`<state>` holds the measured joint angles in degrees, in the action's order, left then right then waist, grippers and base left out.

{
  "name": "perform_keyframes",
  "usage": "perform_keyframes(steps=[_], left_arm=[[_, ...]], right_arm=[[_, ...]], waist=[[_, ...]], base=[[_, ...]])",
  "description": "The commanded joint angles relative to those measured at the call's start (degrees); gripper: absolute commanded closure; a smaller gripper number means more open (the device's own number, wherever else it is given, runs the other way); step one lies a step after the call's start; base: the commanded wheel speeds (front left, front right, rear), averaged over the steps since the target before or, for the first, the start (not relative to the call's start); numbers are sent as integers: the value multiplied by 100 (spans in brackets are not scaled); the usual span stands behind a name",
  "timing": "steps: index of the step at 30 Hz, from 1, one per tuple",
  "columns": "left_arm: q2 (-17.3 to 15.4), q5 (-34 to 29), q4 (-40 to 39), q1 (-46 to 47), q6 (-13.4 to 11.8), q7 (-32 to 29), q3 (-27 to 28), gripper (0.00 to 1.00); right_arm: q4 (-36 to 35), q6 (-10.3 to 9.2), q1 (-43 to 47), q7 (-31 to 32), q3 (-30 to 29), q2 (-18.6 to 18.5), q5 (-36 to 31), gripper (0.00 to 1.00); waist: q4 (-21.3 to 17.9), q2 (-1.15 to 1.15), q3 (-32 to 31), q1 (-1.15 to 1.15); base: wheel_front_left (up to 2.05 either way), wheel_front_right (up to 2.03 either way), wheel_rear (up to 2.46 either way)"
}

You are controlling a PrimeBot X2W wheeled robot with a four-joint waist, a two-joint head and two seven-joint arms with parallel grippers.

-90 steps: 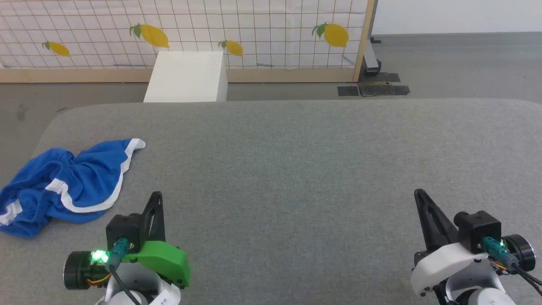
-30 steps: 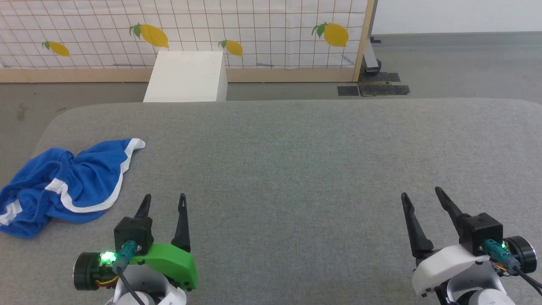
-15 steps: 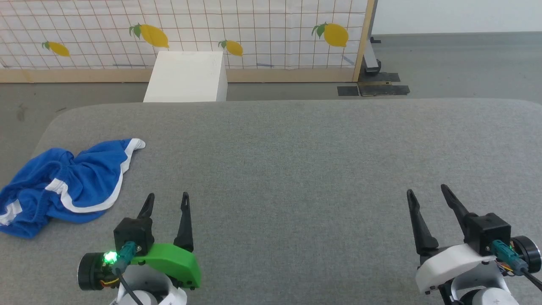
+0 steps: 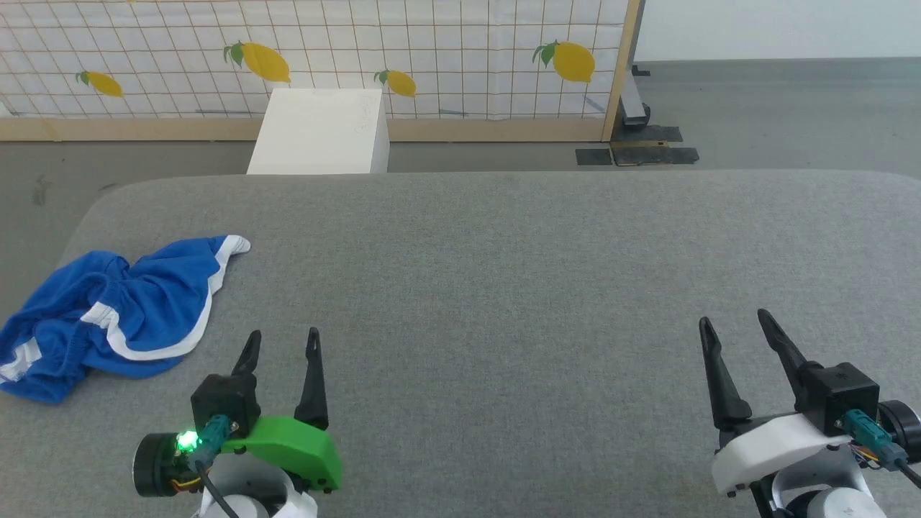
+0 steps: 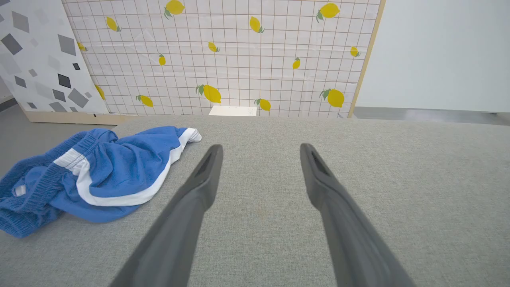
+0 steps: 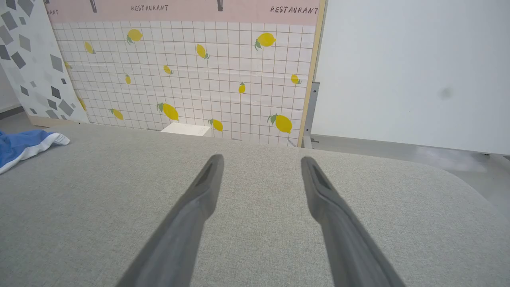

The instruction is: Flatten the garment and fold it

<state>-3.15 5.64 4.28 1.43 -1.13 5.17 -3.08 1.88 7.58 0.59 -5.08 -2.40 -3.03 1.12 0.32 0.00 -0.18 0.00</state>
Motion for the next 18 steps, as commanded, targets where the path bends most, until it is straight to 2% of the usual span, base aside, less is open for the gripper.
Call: perform_keyframes(steps=[1, 18], left_arm=[[10, 77, 50, 105, -30, 66, -28, 0], [14, 267, 300, 101, -34, 265, -31, 0]], right_arm=[[32, -3, -100, -69, -26, 6, 55, 0], [183, -4, -104, -269, -108, 8, 97, 0]], waist=[[3, 0, -9, 0], [20, 0, -79, 0]], base=[[0, 0, 0], [0, 0, 0]])
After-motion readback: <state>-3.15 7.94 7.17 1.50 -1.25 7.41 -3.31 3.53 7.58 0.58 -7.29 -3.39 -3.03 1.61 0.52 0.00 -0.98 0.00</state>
